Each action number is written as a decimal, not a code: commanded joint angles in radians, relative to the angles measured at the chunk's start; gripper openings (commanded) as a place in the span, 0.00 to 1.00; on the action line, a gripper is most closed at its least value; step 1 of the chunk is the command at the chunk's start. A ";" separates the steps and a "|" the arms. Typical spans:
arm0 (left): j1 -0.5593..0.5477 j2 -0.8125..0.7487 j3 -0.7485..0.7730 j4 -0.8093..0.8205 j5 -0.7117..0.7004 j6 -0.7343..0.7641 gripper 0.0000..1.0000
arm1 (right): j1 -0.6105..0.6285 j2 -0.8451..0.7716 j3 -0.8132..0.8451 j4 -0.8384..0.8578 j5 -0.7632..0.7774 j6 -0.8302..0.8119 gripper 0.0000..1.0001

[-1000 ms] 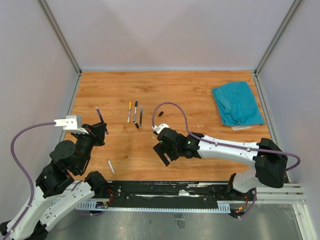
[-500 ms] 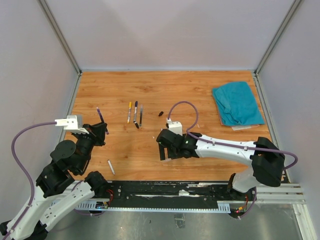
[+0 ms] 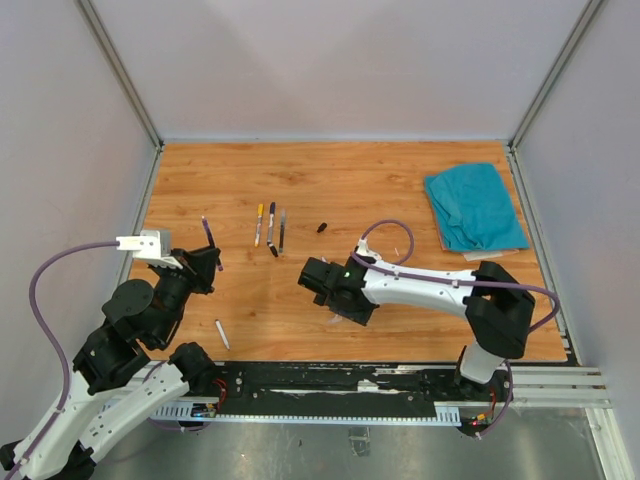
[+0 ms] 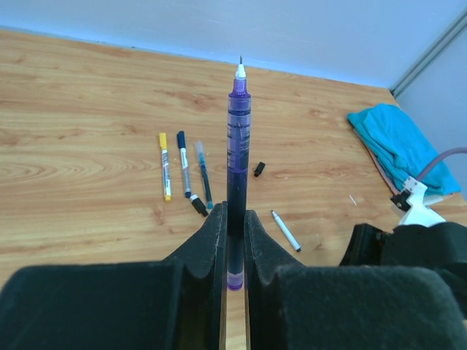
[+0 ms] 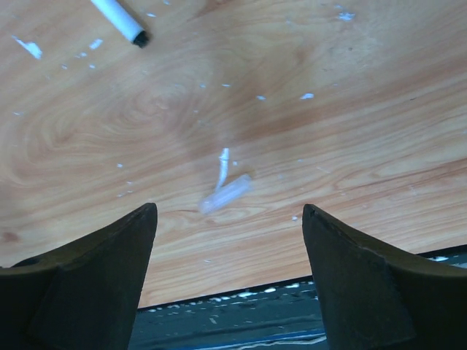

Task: Insert the pens into the pen caps
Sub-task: Pick up the pen cap from the center of the board.

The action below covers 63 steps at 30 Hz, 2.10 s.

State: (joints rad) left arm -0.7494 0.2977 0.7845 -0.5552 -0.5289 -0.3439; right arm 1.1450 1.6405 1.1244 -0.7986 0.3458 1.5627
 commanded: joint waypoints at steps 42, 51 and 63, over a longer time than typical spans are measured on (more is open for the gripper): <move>-0.006 0.037 -0.010 0.043 0.072 0.037 0.01 | -0.031 0.279 0.153 -0.114 -0.133 0.206 0.55; -0.008 0.041 -0.011 0.042 0.074 0.038 0.00 | -0.044 0.290 0.135 -0.130 -0.123 0.214 0.52; -0.008 0.050 -0.010 0.042 0.077 0.039 0.00 | -0.058 0.304 0.127 -0.140 -0.122 0.212 0.46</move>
State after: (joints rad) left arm -0.7498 0.3439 0.7780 -0.5468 -0.4591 -0.3195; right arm 1.1042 1.9022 1.2854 -0.8829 0.1921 1.7584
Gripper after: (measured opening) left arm 0.106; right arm 0.469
